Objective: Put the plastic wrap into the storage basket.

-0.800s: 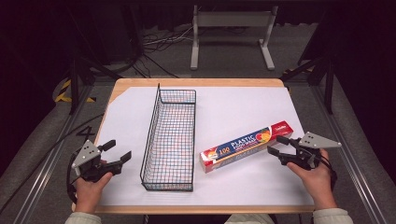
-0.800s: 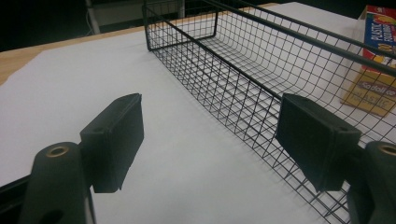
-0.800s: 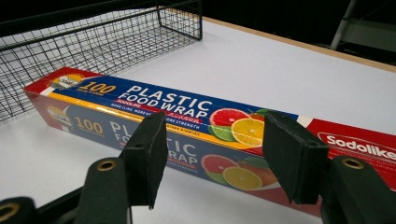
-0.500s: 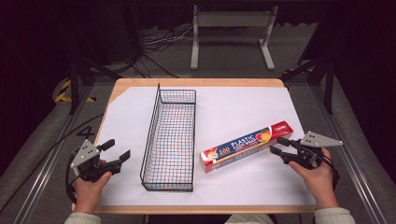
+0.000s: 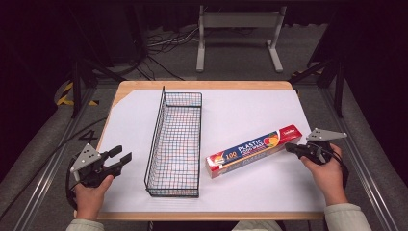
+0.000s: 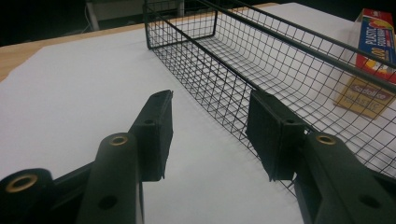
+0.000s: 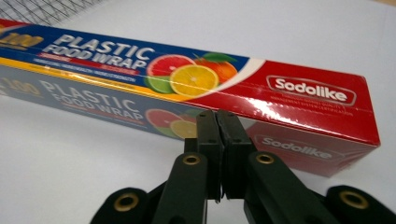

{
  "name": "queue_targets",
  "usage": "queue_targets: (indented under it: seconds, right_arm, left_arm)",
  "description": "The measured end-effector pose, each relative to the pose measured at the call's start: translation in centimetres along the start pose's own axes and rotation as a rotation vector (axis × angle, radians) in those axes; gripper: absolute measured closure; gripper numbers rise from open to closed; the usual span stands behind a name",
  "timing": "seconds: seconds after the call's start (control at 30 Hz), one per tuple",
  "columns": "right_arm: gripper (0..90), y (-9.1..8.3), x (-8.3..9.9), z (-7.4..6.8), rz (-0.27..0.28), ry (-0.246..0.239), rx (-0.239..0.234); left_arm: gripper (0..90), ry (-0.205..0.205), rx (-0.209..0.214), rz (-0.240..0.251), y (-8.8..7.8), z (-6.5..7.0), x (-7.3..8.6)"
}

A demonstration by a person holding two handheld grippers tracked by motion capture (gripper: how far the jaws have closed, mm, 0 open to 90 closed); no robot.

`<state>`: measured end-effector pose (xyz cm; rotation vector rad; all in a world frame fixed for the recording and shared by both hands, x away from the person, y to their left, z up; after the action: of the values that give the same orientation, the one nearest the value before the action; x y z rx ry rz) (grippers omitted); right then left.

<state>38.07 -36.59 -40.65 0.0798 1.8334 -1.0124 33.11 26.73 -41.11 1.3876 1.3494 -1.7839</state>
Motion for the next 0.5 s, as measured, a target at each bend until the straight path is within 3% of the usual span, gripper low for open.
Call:
queue_targets:
  seconds: [0.2,0.27,0.5]
  right_arm:
    - [90.0,1.02,-0.31,0.86,-0.047,0.030,0.020]
    - [90.0,1.04,-0.51,0.96,-0.040,0.050,0.020]
    - [90.0,0.79,-0.44,0.72,-0.087,0.029,0.039]
  left_arm:
    - [48.3,0.008,-0.009,0.004,-0.04,-0.04,0.00]
    - [48.1,0.007,-0.006,0.005,-0.06,-0.07,0.00]
    - [47.6,0.004,-0.010,0.004,-0.16,-0.12,0.04]
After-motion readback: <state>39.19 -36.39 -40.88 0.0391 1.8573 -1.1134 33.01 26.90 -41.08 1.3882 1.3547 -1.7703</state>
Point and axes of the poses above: each handheld gripper's, and its own axes: y roughly forward along the jaws, x roughly out of its underside, z roughly to its right, the point moved 1 cm from there along y, roughly forward along the jaws, and after that the axes turned 13 degrees about -x, right-handed, at the moved point
